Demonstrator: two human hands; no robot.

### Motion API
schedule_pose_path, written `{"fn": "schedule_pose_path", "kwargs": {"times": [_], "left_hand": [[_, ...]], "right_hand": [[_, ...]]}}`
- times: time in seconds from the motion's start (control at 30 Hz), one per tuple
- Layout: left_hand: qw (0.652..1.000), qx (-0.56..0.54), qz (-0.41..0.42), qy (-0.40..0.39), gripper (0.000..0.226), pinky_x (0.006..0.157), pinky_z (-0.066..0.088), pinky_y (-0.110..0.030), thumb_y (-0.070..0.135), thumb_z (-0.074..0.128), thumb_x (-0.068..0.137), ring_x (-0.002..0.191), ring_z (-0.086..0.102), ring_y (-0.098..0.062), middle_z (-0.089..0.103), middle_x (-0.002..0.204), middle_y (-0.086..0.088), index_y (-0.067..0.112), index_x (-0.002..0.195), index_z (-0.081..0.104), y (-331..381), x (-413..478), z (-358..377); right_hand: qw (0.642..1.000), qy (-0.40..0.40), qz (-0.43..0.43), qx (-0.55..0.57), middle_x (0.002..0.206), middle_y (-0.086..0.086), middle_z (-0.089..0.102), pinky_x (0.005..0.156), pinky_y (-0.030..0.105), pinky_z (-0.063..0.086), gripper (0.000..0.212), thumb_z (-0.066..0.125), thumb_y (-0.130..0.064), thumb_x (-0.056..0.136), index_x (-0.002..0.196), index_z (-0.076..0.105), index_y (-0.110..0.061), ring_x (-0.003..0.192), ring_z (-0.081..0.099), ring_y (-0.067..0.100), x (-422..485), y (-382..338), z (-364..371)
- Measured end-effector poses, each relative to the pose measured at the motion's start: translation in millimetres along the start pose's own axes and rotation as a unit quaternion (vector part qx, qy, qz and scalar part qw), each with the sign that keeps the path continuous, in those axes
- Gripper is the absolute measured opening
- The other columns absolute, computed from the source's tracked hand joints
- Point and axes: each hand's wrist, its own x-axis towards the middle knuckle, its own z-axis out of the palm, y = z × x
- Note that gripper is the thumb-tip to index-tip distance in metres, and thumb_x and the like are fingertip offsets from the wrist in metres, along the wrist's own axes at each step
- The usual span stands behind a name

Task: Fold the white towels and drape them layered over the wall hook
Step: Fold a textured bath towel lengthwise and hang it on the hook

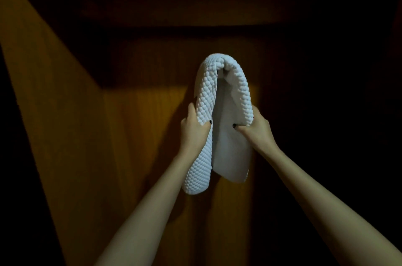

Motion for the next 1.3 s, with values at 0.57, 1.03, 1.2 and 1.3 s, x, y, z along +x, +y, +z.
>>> {"fn": "schedule_pose_path", "kwargs": {"times": [0.57,1.03,1.2,1.3], "left_hand": [[0.998,0.028,-0.019,-0.057,0.047,0.076,0.043,-0.017,0.012,0.059,0.094,0.108,0.062,-0.024,0.062,0.122,-0.012,0.008,0.138,0.045,-43,-55,2],[0.990,0.021,-0.063,-0.126,0.054,0.076,0.037,-0.004,0.018,0.059,0.095,0.120,0.056,-0.026,0.056,0.136,-0.012,0.012,0.146,0.039,-65,-114,-10],[0.984,0.074,-0.070,-0.144,0.062,0.111,0.028,-0.029,0.019,0.055,0.098,0.142,0.031,-0.021,0.035,0.155,-0.002,0.023,0.153,0.027,-75,-180,-34],[0.976,0.123,-0.096,-0.152,0.056,0.116,0.020,-0.033,0.021,0.053,0.098,0.144,0.025,-0.020,0.033,0.155,-0.003,0.019,0.150,0.032,-93,-244,-51]], "right_hand": [[0.995,-0.011,-0.044,-0.088,0.068,-0.017,0.054,0.053,0.011,0.036,0.016,0.053,-0.004,0.092,0.099,0.055,-0.019,0.058,0.054,-0.001,-70,29,27],[0.995,-0.074,0.032,-0.066,0.126,0.002,0.061,0.083,0.029,0.048,0.050,0.052,-0.028,0.099,0.145,0.038,-0.016,0.112,0.060,0.020,-110,12,22],[0.988,-0.086,0.071,-0.111,0.155,0.010,0.036,0.112,0.036,0.032,0.066,0.058,-0.028,0.097,0.153,0.026,-0.010,0.141,0.036,0.025,-173,18,19],[0.979,-0.134,0.095,-0.123,0.155,0.012,0.035,0.114,0.034,0.026,0.066,0.057,-0.028,0.098,0.153,0.026,-0.008,0.143,0.033,0.025,-233,27,30]]}}
